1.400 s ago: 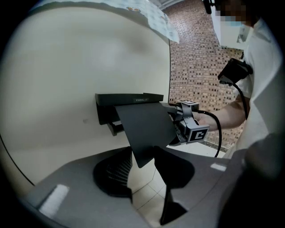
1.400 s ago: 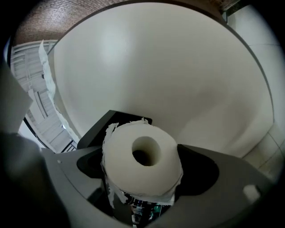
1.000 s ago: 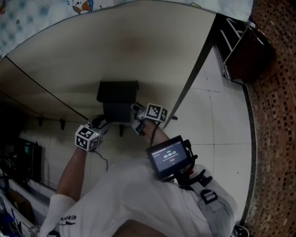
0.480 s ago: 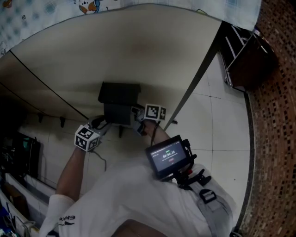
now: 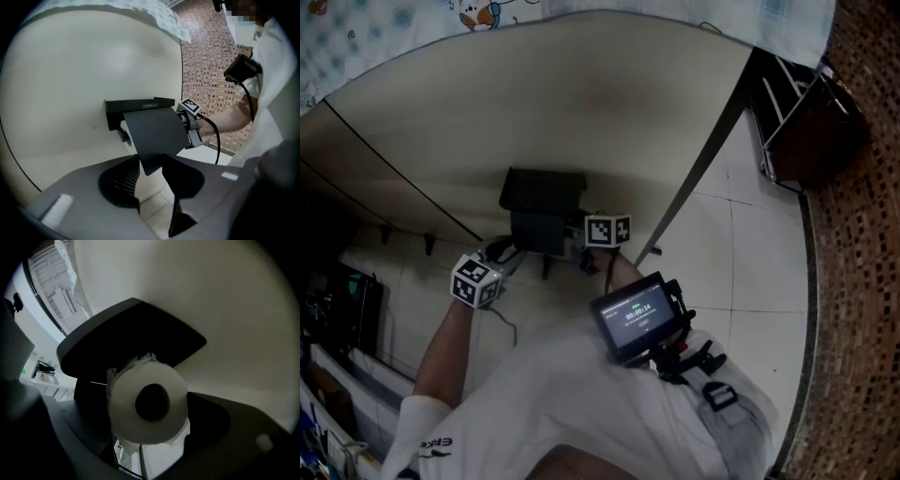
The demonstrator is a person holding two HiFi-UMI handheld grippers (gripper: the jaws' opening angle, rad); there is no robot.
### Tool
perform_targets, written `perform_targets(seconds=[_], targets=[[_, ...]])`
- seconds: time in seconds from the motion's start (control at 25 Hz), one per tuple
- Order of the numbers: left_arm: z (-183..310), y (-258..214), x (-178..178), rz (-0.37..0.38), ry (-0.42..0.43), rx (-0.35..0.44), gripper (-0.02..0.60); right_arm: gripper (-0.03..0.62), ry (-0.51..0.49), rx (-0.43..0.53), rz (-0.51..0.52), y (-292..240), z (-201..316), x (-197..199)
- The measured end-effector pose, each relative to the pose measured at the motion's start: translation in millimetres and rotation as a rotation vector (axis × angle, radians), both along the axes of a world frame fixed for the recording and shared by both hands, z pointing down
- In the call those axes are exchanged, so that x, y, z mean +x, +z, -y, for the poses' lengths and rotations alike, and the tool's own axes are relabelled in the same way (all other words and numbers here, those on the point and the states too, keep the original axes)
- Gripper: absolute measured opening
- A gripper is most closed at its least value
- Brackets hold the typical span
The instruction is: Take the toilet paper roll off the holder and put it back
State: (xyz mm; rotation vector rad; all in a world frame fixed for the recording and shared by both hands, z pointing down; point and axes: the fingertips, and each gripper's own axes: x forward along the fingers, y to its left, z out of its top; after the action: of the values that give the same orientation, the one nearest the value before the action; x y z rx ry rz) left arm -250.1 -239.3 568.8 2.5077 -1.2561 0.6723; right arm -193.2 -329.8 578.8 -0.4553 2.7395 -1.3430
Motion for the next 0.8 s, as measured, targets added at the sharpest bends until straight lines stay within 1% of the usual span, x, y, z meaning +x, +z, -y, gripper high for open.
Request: perform_targets(seconds=[0.4,0.56,0.6,0.68,0.8], targets=[[-0.1,1.7,-0.6,0.009,-0.019,-0.002,0.149,0.480,-0.033,0.047,-0.037,4.4,-1.4,-3.5],[0.9,2.6,-0.8,0.008,-0.024,-0.004,0.149,0.492,-0.055,0.072,-0.070,7.3,-3.2,-3.8],[1.1,2.8,-1.1,0.008,-0.025,-0.005,0.149,0.502,-0.061,0.077,-0.081,8.6,-3.4,-3.7],[1.8,3.0,-1.8,0.008,-0.025,-0.006,0.149,0.545,-0.070,0.082,-0.103,12.7,-3.2,-3.0],[1.8,3.5,-2.1,0.008,-0.024,-0.007,0.149,0.576,-0.080,0.081,-0.119,18.0,-4.5,-1.0]])
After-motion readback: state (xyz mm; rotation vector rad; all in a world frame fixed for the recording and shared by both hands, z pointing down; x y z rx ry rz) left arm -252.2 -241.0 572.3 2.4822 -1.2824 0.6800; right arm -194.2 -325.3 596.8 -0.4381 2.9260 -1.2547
